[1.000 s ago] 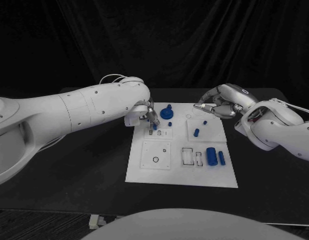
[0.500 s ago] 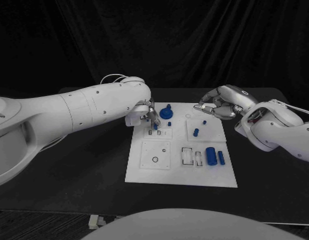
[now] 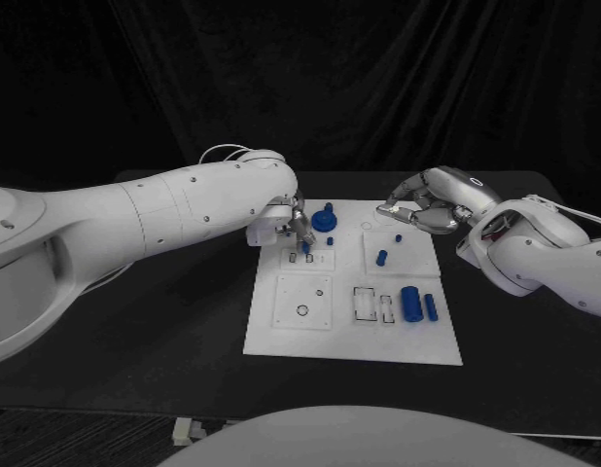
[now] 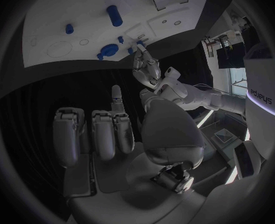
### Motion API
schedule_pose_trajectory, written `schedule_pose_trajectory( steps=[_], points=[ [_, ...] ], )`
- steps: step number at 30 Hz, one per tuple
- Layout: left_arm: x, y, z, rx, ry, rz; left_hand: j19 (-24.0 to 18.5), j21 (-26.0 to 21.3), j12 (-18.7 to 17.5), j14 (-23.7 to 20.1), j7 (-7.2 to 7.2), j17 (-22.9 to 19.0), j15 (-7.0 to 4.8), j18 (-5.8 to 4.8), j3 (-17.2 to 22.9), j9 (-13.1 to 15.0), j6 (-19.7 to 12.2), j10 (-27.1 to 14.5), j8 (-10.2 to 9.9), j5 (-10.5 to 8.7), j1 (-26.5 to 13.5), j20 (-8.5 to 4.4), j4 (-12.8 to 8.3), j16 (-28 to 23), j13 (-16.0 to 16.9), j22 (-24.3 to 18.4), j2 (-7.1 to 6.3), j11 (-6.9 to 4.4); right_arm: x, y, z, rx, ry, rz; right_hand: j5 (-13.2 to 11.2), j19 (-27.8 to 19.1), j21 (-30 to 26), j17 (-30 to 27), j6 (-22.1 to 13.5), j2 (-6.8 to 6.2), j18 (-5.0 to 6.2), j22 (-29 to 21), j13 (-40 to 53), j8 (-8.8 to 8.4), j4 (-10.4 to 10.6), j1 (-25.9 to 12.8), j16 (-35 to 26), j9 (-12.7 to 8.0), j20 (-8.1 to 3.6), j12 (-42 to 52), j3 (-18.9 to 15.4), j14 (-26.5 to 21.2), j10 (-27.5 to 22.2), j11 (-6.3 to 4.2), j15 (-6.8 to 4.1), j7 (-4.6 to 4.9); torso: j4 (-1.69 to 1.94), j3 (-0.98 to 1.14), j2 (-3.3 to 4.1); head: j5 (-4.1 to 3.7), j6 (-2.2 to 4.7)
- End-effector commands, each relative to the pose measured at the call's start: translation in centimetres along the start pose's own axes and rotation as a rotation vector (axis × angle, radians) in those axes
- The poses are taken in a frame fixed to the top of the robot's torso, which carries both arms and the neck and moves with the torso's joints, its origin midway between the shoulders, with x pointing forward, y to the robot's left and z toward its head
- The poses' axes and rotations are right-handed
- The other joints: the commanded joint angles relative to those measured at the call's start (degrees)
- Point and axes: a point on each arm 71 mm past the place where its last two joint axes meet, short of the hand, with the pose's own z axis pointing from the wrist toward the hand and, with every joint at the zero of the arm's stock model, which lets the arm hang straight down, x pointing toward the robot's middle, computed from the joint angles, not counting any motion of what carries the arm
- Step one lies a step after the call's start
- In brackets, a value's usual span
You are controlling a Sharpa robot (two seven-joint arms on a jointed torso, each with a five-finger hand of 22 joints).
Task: Assemble the parts on the task board
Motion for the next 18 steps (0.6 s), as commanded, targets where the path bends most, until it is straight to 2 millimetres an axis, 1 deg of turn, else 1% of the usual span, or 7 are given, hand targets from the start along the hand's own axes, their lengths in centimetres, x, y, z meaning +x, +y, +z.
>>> schedule_pose_trajectory(
  steps=[1, 5, 9, 12, 18],
  points=[
    [0.22, -0.31, 0.0, 0.023, 0.012, 0.006, 1.5, -0.4, 0.2, 6.2, -0.37, 15.1, -0.35, -0.28, 9.6, 0.1, 0.1, 5.9, 0.2, -0.28, -0.3, -0.19, -9.3, 0.1, 15.1, 10.7, 0.38, -0.27, 0.03, -0.03, -0.04, 0.008, -0.008, 0.0, -0.3, 4.0, -0.3, 12.1, 0.0, 0.35, 0.09, 13.7, 15.1, 0.32, 0.1, -0.1, -0.3, 0.1, 0.2, 0.1, -0.3, 5.3, 6.0, 0.36, 0.46, -0.24, 0.0, 0.0, 0.01, -0.02, -0.01],
    [0.3, -0.23, 0.04, 0.02, 0.017, 0.009, 1.5, -0.4, 0.2, 6.2, -0.37, 15.1, -0.35, -0.28, 9.6, 0.1, 0.1, 5.9, 0.2, -0.28, -0.3, -0.19, -9.3, 0.1, 15.1, 10.7, 0.38, -0.27, 0.07, -0.05, -0.05, 0.008, -0.007, 0.0, -0.3, 4.0, -0.3, 12.0, 0.0, 0.33, 0.11, 13.7, 15.1, 0.33, 0.2, -0.1, -0.3, 0.1, 0.2, 0.1, -0.3, 5.3, 6.0, 0.36, 0.45, -0.24, 0.02, 0.0, -0.01, -0.1, -0.01],
    [0.37, -0.16, 0.03, 0.018, 0.02, 0.01, 1.4, -0.5, 0.2, 6.2, -0.37, 15.1, -0.36, -0.25, 9.6, 0.2, 0.0, 5.9, 0.2, -0.31, -0.3, -0.19, -9.4, 0.1, 15.1, 10.7, 0.38, -0.27, 0.09, -0.09, -0.07, 0.01, -0.006, 0.0, -0.3, 3.9, -0.5, 11.8, -0.1, 0.31, 0.15, 13.7, 15.1, 0.34, 0.2, -0.1, -0.4, 0.1, 0.2, 0.1, -0.4, 5.2, 6.0, 0.36, 0.45, -0.24, 0.03, -0.01, 0.0, -0.07, -0.01],
    [0.4, -0.17, 0.01, 0.022, 0.015, 0.005, 1.4, -0.6, 0.2, 6.2, -0.38, 15.1, -0.37, -0.25, 9.7, 0.2, 0.0, 5.9, 0.2, -0.36, -0.3, -0.19, -9.4, 0.1, 15.1, 10.7, 0.38, -0.28, 0.12, -0.12, -0.09, 0.01, -0.005, 0.0, -0.4, 3.8, -0.7, 11.7, -0.1, 0.31, 0.22, 13.6, 15.1, 0.36, 0.2, -0.2, -0.5, 0.1, 0.19, 0.1, -0.4, 5.2, 6.0, 0.36, 0.45, -0.23, -0.01, 0.01, -0.01, 0.01, -0.01],
    [0.49, -0.18, 0.02, 0.033, 0.0, -0.008, 1.4, -0.5, 0.2, 6.2, -0.38, 15.1, -0.38, -0.26, 9.8, 0.3, -0.1, 5.9, 0.2, -0.33, -0.3, -0.2, -9.4, 0.1, 15.1, 10.7, 0.41, -0.29, 0.18, -0.14, -0.1, 0.012, -0.003, 0.001, -0.4, 3.7, -0.8, 11.6, -0.1, 0.31, 0.24, 13.5, 15.1, 0.37, 0.2, -0.2, -0.5, 0.1, 0.19, 0.1, -0.4, 5.1, 6.0, 0.36, 0.45, -0.23, 0.02, 0.03, -0.02, 0.05, -0.01]
  ],
)
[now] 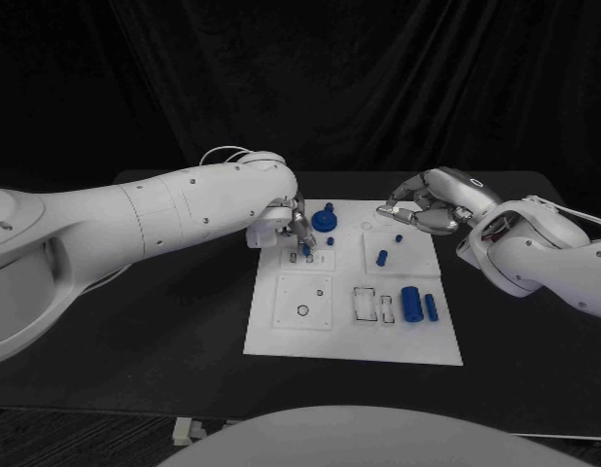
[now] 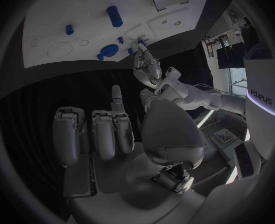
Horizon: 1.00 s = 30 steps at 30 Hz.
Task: Assemble the parts on the task board
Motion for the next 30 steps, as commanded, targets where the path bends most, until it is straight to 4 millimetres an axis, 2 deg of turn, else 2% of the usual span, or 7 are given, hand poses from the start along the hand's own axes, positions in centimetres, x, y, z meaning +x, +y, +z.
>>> schedule_pose_trajectory(
  steps=[1, 30],
  points=[
    [0.15, -0.24, 0.03, 0.028, -0.01, -0.014, 1.4, -0.2, 0.2, 6.2, -0.38, 15.1, -0.39, -0.26, 9.6, 0.1, -0.2, 5.9, 0.2, -0.3, -0.1, -0.21, -9.1, 0.2, 15.1, 10.7, 0.64, -0.37, 0.08, -0.08, -0.05, 0.01, -0.004, 0.0, -0.4, 3.7, -0.2, 11.6, -0.1, 0.31, 0.24, 13.6, 15.1, 0.38, 0.0, -0.2, -0.3, 0.1, 0.19, 0.1, -0.3, 5.1, 6.0, 0.36, 0.45, -0.23, 0.01, 0.02, 0.0, -0.02, -0.01],
    [1.06, 0.06, 0.36, 0.026, 0.005, -0.017, 1.4, -0.4, 0.2, 6.2, -0.36, 15.1, -0.4, -0.23, 9.7, 0.2, -0.2, 5.9, 0.2, -0.27, -0.1, -0.22, -9.1, 0.2, 15.1, 10.6, 0.63, -0.37, 0.19, -0.14, -0.08, 0.016, 0.001, 0.001, -0.4, 3.7, -0.2, 11.6, -0.1, 0.31, 0.24, 13.6, 15.1, 0.38, 0.0, -0.2, -0.3, 0.1, 0.19, 0.1, -0.3, 5.1, 6.0, 0.36, 0.45, -0.23, -0.01, 0.0, 0.0, 0.05, -0.01]
  ],
)
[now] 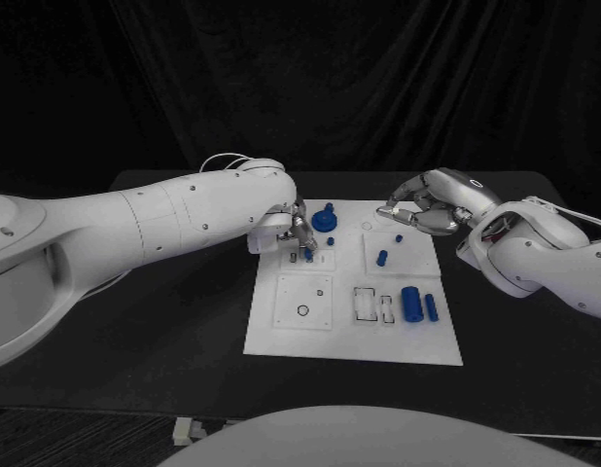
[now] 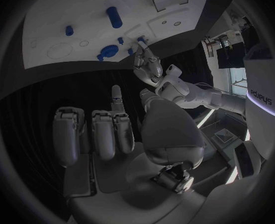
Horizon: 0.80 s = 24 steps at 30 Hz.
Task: Assemble the parts on the task board
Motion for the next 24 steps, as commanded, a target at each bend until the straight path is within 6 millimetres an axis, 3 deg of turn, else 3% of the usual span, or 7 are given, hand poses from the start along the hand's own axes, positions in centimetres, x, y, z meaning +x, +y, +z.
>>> schedule_pose_trajectory(
  steps=[1, 24],
  points=[
    [0.25, -0.06, -0.01, 0.007, 0.009, 0.001, 1.4, -0.4, 0.2, 6.2, -0.28, 15.1, -0.4, -0.23, 9.5, 0.1, -0.1, 5.9, 0.3, 0.02, 0.0, -0.23, -9.3, 0.1, 15.1, 10.6, 0.64, -0.39, 0.07, -0.14, -0.05, 0.015, -0.001, 0.0, -0.4, 3.7, -0.2, 11.6, -0.1, 0.31, 0.24, 13.6, 15.1, 0.38, 0.0, -0.2, -0.3, 0.1, 0.19, 0.2, -0.3, 5.1, 6.0, 0.36, 0.45, -0.23, 0.0, -0.01, 0.02, 0.02, -0.01],
    [0.38, 0.46, 0.15, -0.012, 0.008, -0.008, 1.3, -0.7, 0.2, 6.2, -0.27, 15.1, -0.4, -0.18, 9.6, 0.3, -0.2, 5.9, 0.4, -0.12, -0.1, -0.23, -9.3, 0.1, 15.1, 10.6, 0.59, -0.38, 0.3, -0.21, -0.06, 0.022, 0.008, 0.001, -0.3, 3.7, -0.3, 11.5, -0.2, 0.35, 0.27, 13.5, 15.1, 0.46, 0.0, -0.2, -0.4, 0.1, 0.19, 0.2, -0.3, 5.1, 6.0, 0.35, 0.45, -0.23, 0.01, 0.0, 0.0, 0.02, -0.01]
  ],
)
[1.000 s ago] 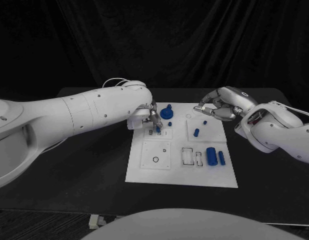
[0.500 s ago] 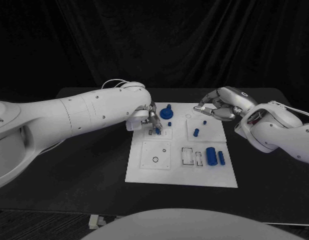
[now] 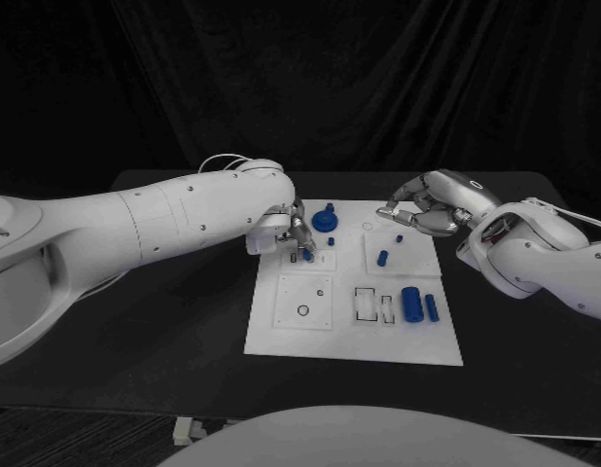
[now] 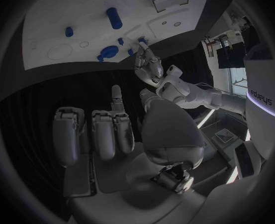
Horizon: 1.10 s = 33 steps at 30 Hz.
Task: Assemble the parts on the task board
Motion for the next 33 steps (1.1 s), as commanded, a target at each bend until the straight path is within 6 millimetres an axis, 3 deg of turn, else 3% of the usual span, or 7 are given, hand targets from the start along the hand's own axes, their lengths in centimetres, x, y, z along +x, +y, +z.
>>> schedule_pose_trajectory(
  steps=[1, 33],
  points=[
    [0.33, 0.17, 0.27, -0.005, 0.006, -0.006, 1.3, -0.4, 0.2, 6.2, -0.37, 15.1, -0.4, -0.18, 9.6, 0.1, 0.1, 5.9, 0.4, -0.08, -0.2, -0.24, -9.3, 0.1, 15.1, 10.5, 0.56, -0.38, 0.1, -0.19, -0.08, 0.02, 0.005, 0.0, -0.4, 3.7, -0.3, 11.5, -0.2, 0.36, 0.27, 13.5, 15.1, 0.17, 0.0, -0.2, -0.4, 0.1, 0.19, 0.1, -0.3, 5.1, 6.0, 0.35, 0.45, -0.23, 0.03, 0.0, 0.02, -0.11, -0.01],
    [1.32, -0.12, 0.58, 0.008, 0.034, 0.006, 1.3, -0.6, 0.2, 6.2, -0.37, 15.1, -0.41, -0.15, 9.7, 0.3, 0.0, 5.9, 0.5, -0.13, -0.2, -0.24, -9.3, 0.1, 15.1, 10.5, 0.58, -0.39, 0.48, -0.38, -0.11, 0.033, 0.022, 0.001, -0.3, 3.6, -0.5, 11.3, -0.4, 0.47, 0.32, 13.4, 15.1, 0.18, 0.0, -0.1, -0.4, 0.1, 0.19, 0.1, -0.3, 5.1, 6.0, 0.36, 0.44, -0.22, 0.0, -0.01, 0.02, -0.04, -0.01]
  ],
)
